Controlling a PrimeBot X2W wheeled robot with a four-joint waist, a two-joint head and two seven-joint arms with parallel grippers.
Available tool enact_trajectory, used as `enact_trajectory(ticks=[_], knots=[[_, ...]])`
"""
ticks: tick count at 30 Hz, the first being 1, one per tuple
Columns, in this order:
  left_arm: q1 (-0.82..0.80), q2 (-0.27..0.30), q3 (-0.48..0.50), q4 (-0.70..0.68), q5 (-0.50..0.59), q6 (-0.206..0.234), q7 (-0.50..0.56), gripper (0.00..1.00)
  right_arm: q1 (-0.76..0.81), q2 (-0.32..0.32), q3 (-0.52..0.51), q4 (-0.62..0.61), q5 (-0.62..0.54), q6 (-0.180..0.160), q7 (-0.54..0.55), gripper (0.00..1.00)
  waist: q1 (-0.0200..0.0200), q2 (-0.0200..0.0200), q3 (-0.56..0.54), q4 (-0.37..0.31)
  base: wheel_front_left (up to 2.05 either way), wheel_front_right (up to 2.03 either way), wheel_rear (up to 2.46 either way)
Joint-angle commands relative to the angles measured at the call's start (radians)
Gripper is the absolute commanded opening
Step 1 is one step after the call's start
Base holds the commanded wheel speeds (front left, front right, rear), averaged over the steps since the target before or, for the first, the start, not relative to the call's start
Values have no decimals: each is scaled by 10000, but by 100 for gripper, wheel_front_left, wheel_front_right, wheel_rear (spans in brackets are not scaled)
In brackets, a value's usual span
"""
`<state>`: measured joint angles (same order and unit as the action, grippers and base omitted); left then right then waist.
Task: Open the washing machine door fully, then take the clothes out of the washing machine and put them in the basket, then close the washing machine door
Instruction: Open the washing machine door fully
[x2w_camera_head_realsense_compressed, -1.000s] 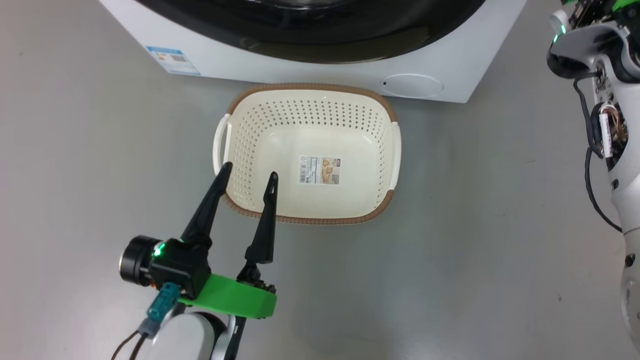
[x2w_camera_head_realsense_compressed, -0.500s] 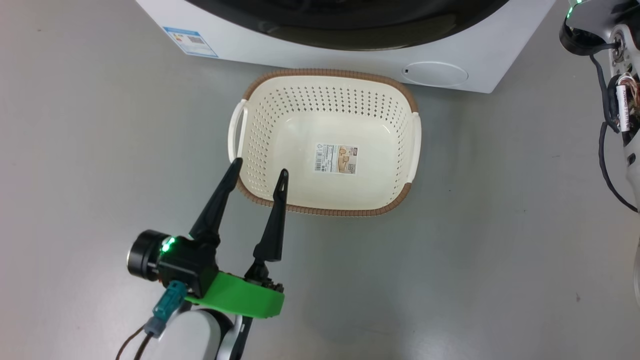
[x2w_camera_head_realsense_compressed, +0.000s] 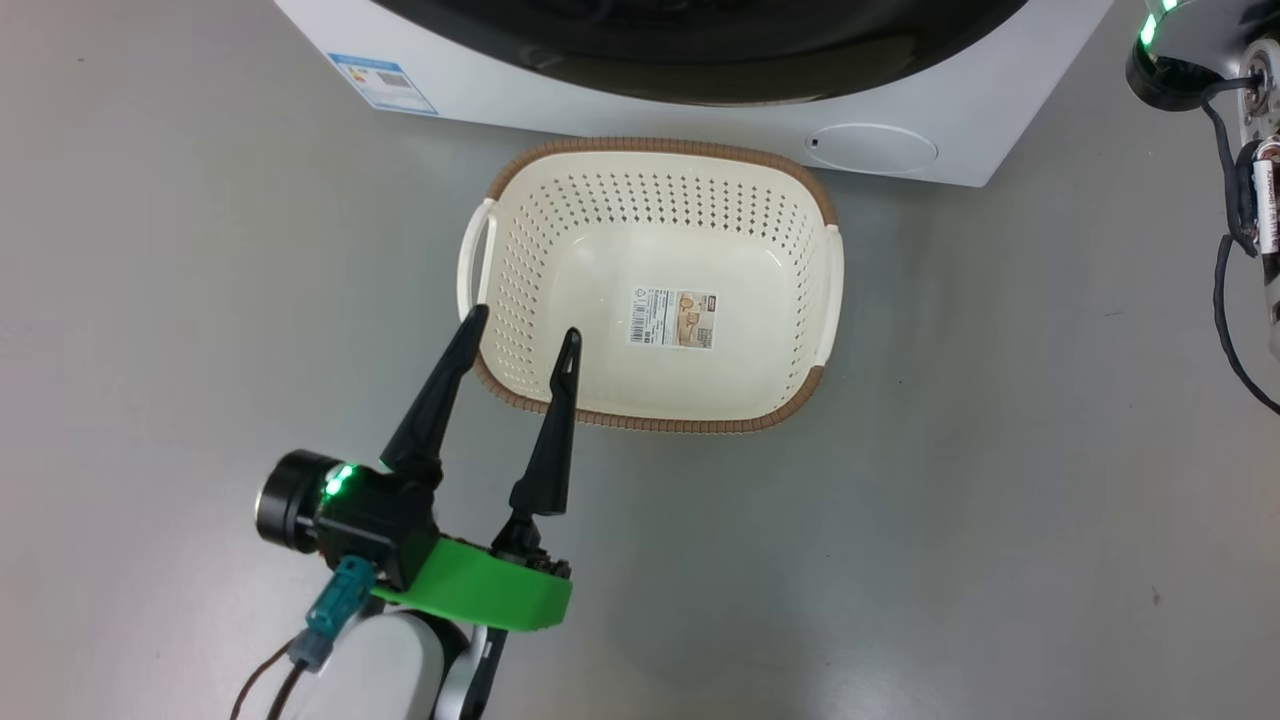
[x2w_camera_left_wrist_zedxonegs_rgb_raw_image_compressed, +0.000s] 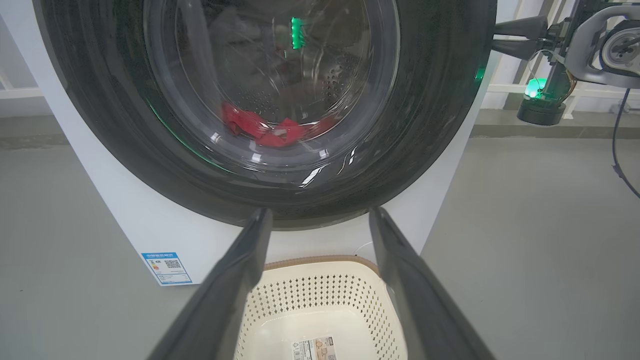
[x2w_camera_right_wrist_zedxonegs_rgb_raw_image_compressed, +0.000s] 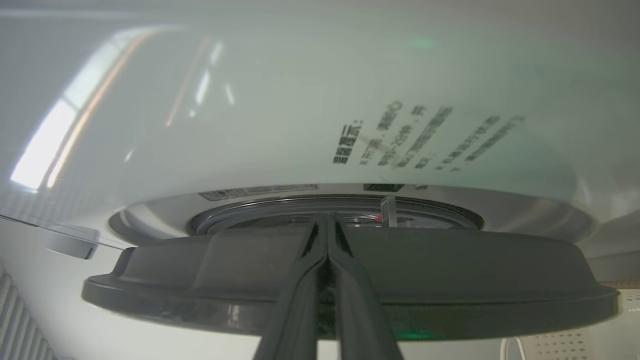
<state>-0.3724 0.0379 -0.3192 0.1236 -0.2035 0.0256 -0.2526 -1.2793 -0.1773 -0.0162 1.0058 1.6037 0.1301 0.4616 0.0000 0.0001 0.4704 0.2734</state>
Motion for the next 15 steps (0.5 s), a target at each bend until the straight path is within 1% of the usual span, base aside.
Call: enact_trajectory(ticks=[1, 8, 15], knots=[[-97, 129, 275, -220, 28, -41, -91, 100, -131, 419, 157, -209, 72, 6, 263, 0, 0, -1, 3, 12, 0, 0, 0], [-58, 126, 215, -202, 8, -42, -91, 100, -15, 502, 197, -107, -93, 6, -17, 0, 0, -1, -18, 80, 0, 0, 0], [-77, 125, 178, -187, -26, -2, -91, 100, 142, 591, 218, -176, -38, 6, 297, 0, 0, -1, -37, 141, 0, 0, 0]])
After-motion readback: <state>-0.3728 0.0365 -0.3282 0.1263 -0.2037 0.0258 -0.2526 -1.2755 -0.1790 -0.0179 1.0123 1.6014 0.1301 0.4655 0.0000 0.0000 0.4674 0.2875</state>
